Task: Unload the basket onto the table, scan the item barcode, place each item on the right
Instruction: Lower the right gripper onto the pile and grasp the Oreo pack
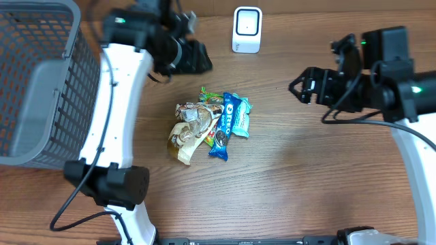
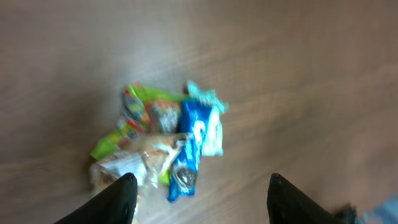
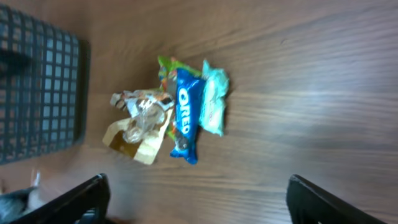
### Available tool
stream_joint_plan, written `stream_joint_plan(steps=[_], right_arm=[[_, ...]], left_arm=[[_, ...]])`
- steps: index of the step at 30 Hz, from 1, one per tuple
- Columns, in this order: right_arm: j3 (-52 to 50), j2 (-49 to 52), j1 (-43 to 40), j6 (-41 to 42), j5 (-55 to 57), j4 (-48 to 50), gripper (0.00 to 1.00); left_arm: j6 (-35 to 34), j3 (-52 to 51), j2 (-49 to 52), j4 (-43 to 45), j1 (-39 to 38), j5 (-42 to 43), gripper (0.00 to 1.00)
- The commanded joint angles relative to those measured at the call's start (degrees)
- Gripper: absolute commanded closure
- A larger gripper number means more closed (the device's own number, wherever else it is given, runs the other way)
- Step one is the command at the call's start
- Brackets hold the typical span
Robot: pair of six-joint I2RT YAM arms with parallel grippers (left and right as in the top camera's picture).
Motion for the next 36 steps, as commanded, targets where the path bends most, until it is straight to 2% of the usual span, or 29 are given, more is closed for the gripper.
stream_joint_plan(steps=[1, 4, 9, 12, 16, 20, 28, 36], right_arm=[[1.1, 3.2, 3.8, 4.7, -0.1, 0.4, 0.14], [1.1, 6.4, 8.2, 8.7, 4.1, 0.2, 0.18], [0.7, 11.6, 14.9, 16.0, 10.4, 0.4, 0.19], [0.7, 14.7, 18.5, 17.6, 11.2, 1.2, 0.20], [0.7, 18.5, 23.0, 17.6, 11.4, 4.1, 0.25], [0.7, 21.7, 26.3, 21.2, 16.5, 6.1, 0.28], [0.3, 25.3, 29.5, 22.5, 21.9, 13.2, 0.38], [-0.2, 30.7, 30.3, 23.3, 22.7, 14.9, 0.46]], left_arm=[[1.3, 6.4, -0.6, -1.1, 1.7, -2.6, 0.41], [1.2, 8.4, -0.6, -1.5, 2.6, -6.1, 0.40], [1.3, 8.0, -0.5, -1.7, 2.8, -8.9, 0.36], [1.3, 8.0, -0.5, -1.7, 2.8, -10.2, 0.34], [1.3, 8.0, -0.5, -1.5, 2.8, -10.9, 0.24], [1.3, 8.0, -0.5, -1.5, 2.8, -10.9, 0.01], [1.3, 8.0, -0.5, -1.5, 2.7, -10.9, 0.00], [1.3, 8.0, -0.5, -1.5, 2.7, -10.9, 0.00]])
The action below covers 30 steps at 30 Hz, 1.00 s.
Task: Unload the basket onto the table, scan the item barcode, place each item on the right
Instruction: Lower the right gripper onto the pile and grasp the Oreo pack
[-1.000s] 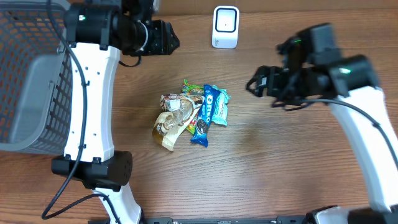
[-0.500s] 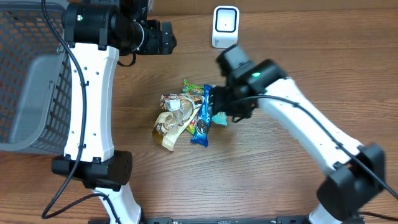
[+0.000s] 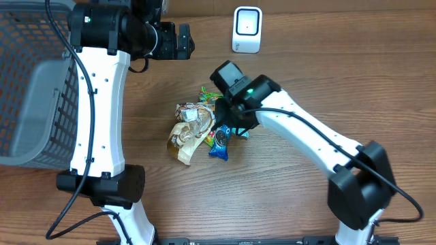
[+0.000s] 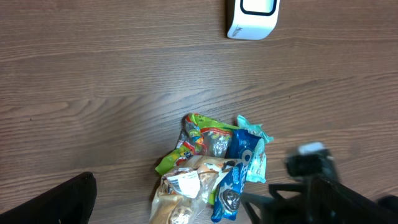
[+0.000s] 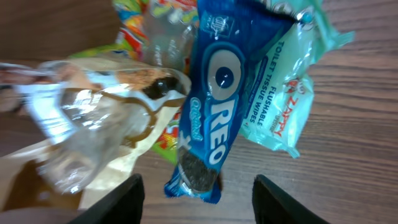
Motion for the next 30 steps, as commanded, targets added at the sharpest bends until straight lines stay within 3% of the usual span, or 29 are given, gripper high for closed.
stream_joint_plan(steps=[1, 6, 12, 17, 20, 30], right_arm=[[-0.2, 2.8, 0.1, 1.0, 1.5, 0.2, 0.46], [-1.4, 4.2, 0.1, 1.0, 1.4, 2.3, 0.46], [-6.0, 4.6, 0.2, 1.0, 1.3, 6.1, 0.72], [-7.9, 4.6, 0.2, 1.0, 1.4, 8.5, 0.77], [-7.9, 4.6, 0.2, 1.0, 1.3, 9.9, 0.76], [-7.9, 5.0, 0.5, 2.1, -3.0, 12.2, 0.41]], left_arm=[[0.4, 0.5, -0.5, 0.1, 0.1, -0.5, 0.00], [0.4, 0.5, -0.5, 0.1, 0.1, -0.5, 0.00], [0.4, 0.5, -0.5, 0.1, 0.1, -0.5, 0.00], [0.4, 0.5, -0.5, 0.1, 0.1, -0.5, 0.00], [0.4, 0.5, -0.5, 0.1, 0.1, -0.5, 0.00], [0.4, 0.5, -0.5, 0.1, 0.1, -0.5, 0.00]])
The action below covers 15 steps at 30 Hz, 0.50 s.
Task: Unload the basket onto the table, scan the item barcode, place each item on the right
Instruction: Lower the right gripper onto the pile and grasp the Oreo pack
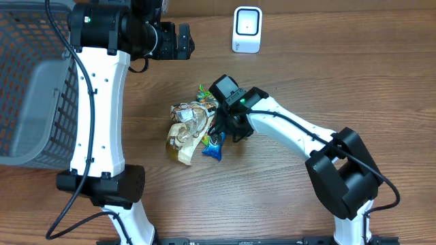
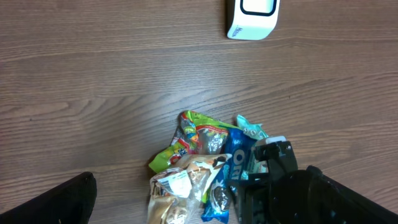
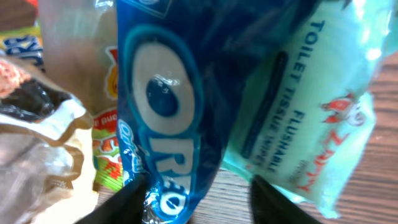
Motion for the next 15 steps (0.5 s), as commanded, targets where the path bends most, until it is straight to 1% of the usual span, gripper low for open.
stream_joint_plan(steps=[1, 8, 15], right_arm=[[-0.4, 1.1, 0.7, 1.6, -1.7, 1.1, 0.41], [-0.4, 3.6, 2.1, 2.2, -2.0, 2.5, 0.41], [-0.4, 3.6, 2.1, 2.8, -2.1, 1.7, 0.55]], left_arm=[[0.4, 0.5, -0.5, 0.1, 0.1, -0.5, 0.00], [0.4, 0.5, -0.5, 0.1, 0.1, -0.5, 0.00], [0.4, 0.5, -0.5, 0.1, 0.1, -0.5, 0.00]])
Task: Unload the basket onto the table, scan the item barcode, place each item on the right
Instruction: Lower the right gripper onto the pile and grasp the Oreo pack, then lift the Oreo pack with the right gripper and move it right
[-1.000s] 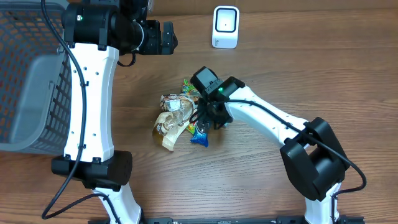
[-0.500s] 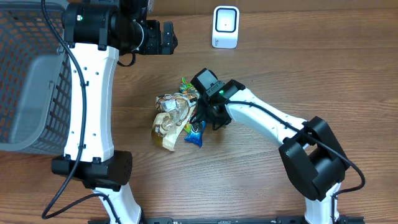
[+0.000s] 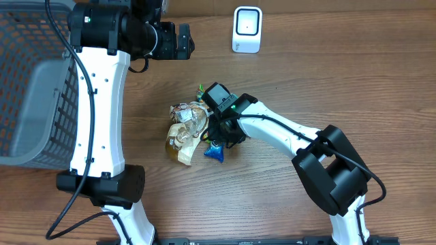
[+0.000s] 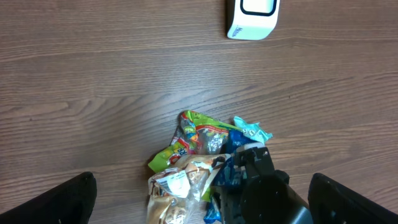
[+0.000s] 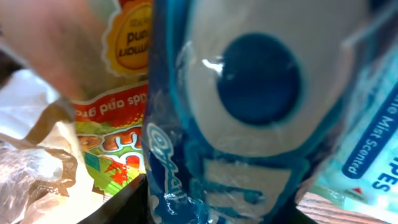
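Note:
A blue Oreo pack [image 5: 249, 124] lies in a small heap of snack packs mid-table, its lower end showing in the overhead view [image 3: 215, 152]. My right gripper [image 3: 221, 133] is pressed down onto it. In the right wrist view the gripper [image 5: 221, 214] is open with the pack filling the gap between its fingers. The white barcode scanner [image 3: 246, 28] stands at the table's far edge. My left gripper [image 3: 178, 41] hangs open high above the table, looking down on the heap, its fingertips wide apart in the left wrist view [image 4: 202, 199].
A teal wipes pack [image 5: 367, 143] lies against the Oreo pack's right side. A green candy bag [image 4: 199, 134] and a clear brown cookie bag [image 3: 182, 136] are on its left. A grey wire basket [image 3: 41, 82] fills the left edge.
My right gripper has gone further down onto the Oreo pack, which now fills its view. The pack's lower end looks crumpled. The left arm has not moved.
Both grippers were open and away from the heap, the right one at the table's right side. Then the right gripper was over the heap, looking at the Oreo pack. It came lower onto that pack, and now its fingers stand on either side of it.

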### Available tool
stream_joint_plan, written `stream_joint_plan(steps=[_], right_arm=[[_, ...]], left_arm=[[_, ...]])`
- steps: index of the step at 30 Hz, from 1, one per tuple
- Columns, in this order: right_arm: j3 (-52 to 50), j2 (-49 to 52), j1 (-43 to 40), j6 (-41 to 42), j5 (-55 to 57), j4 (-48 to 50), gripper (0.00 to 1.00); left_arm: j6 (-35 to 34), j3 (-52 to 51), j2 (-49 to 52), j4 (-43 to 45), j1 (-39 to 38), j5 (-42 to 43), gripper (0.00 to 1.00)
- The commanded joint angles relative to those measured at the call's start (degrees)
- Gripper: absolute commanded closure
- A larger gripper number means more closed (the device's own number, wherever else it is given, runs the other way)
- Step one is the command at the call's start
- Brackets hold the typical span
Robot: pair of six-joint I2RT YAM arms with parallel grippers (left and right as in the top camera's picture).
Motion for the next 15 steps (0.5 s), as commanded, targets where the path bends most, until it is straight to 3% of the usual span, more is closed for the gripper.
stream_joint_plan(steps=[1, 5, 9, 15], right_arm=[[-0.4, 0.0, -0.1, 0.6, -0.1, -0.6, 0.59], [-0.2, 0.0, -0.2, 0.5, -1.0, -2.7, 0.79], [0.9, -0.7, -1.3, -1.5, -3.6, -5.9, 0.94], [3.0, -5.2, -3.8, -10.5, -13.1, -8.6, 0.96]], left_arm=[[0.4, 0.5, -0.5, 0.1, 0.1, -0.5, 0.00], [0.4, 0.5, -0.5, 0.1, 0.1, -0.5, 0.00], [0.4, 0.5, -0.5, 0.1, 0.1, -0.5, 0.00], [0.4, 0.5, -0.5, 0.1, 0.1, -0.5, 0.00]])
